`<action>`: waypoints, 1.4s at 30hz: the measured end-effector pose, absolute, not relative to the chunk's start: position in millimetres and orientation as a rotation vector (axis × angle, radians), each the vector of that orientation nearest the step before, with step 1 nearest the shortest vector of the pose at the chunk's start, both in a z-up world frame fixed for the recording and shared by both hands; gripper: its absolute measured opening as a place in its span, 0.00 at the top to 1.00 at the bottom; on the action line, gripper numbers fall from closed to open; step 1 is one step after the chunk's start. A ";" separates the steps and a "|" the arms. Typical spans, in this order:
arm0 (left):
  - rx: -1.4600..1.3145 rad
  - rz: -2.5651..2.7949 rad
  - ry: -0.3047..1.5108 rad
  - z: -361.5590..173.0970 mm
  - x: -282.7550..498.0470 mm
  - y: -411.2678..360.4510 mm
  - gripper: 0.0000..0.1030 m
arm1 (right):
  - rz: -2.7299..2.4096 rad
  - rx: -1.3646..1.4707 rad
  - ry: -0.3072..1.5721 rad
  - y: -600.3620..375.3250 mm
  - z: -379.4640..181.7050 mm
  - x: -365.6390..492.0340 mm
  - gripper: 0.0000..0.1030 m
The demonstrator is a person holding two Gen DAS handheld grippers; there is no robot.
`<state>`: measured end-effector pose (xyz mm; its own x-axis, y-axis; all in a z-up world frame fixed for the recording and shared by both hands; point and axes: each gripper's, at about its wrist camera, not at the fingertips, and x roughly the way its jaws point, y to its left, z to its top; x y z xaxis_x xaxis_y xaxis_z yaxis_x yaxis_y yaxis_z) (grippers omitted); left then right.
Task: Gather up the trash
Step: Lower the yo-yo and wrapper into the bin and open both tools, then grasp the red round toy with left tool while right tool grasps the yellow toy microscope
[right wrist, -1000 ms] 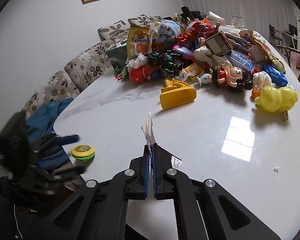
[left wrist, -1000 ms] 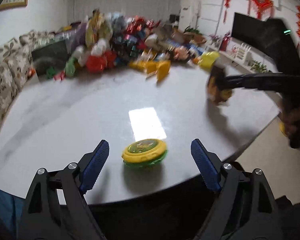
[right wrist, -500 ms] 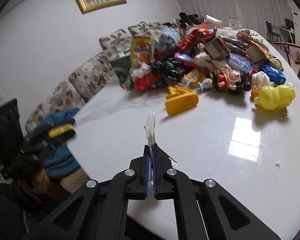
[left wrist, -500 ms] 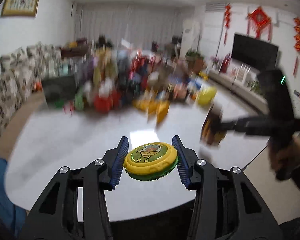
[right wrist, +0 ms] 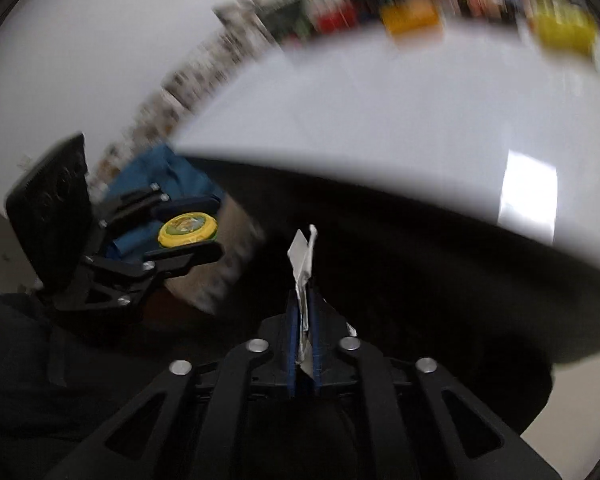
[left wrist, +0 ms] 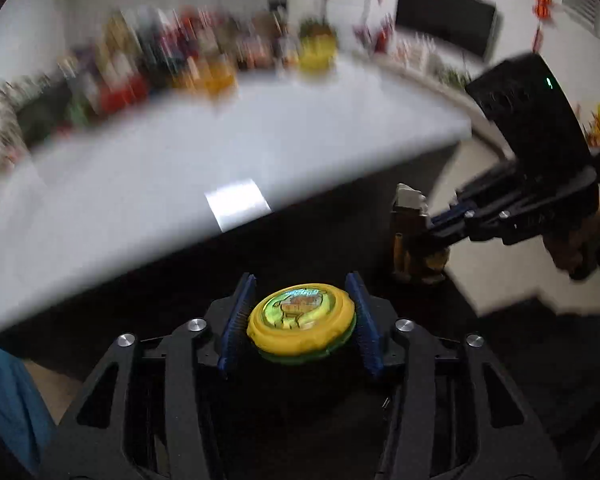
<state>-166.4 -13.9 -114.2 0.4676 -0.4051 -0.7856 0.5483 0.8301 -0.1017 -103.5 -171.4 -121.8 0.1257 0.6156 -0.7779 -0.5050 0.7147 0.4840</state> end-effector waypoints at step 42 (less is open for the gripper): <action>-0.157 -0.205 0.813 -51.2 78.0 75.2 0.12 | 0.688 -0.378 1.131 -94.2 -61.6 159.7 0.32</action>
